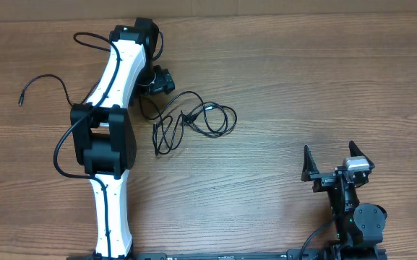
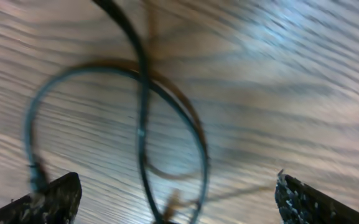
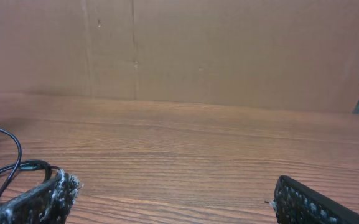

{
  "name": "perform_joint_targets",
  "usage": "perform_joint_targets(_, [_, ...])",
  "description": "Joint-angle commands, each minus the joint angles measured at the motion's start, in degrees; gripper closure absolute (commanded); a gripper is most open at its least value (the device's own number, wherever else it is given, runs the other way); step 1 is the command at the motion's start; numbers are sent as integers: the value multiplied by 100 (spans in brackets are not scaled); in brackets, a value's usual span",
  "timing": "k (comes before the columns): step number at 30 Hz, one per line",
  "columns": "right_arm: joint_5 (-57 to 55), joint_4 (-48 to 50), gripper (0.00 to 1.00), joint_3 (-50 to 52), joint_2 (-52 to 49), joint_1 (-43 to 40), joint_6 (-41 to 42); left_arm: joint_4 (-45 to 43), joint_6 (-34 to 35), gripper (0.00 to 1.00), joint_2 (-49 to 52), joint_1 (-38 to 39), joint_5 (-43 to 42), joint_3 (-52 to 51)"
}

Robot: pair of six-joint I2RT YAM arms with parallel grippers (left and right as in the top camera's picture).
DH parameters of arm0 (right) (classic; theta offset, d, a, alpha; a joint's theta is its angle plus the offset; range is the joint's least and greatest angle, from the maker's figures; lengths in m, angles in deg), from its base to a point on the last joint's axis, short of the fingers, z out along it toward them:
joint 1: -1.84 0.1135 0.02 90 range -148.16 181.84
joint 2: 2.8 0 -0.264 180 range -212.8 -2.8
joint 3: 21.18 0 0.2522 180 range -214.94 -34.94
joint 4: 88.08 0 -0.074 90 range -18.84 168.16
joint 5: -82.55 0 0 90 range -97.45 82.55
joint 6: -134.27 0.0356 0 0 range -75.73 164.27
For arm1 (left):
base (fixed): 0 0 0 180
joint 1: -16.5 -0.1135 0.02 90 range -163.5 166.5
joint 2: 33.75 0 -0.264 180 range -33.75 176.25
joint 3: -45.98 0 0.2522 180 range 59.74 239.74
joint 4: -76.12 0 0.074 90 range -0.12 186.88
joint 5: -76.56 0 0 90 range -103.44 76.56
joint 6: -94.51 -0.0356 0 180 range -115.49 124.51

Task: Untangle cables

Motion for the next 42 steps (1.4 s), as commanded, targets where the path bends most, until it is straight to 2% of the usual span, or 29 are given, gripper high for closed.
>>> perform_joint_targets(1, [-70,39,0,57,46,-26,-7,92,216,2,101,-109,695,103])
perform_joint_targets(10, [-70,39,0,57,46,-26,-7,765,566,1,61,-415,629,1180])
perform_joint_targets(15, [-70,39,0,57,46,-26,-7,761,568,0,125,-487,579,1075])
perform_joint_targets(19, [-70,39,0,57,46,-26,-7,330,601,9,155,-470,385,520])
perform_joint_targets(22, [-70,39,0,57,46,-26,-7,-87,592,36,155,-472,382,170])
perform_joint_targets(28, [-70,39,0,57,46,-26,-7,-476,538,35,155,-586,369,83])
perform_joint_targets(29, [-70,37,0,57,46,-26,-7,-483,518,39,155,-601,378,83])
perform_joint_targets(31, [-70,39,0,57,46,-26,-7,-505,404,57,155,-632,391,83])
perform_joint_targets(34, [-70,39,0,57,46,-26,-7,-533,168,96,155,-697,396,92])
perform_joint_targets(38, [-70,37,0,57,46,-26,-7,-208,179,96,107,-826,380,382])
perform_joint_targets(42, [-72,39,0,57,46,-26,-7,417,326,96,-68,-966,291,1276])
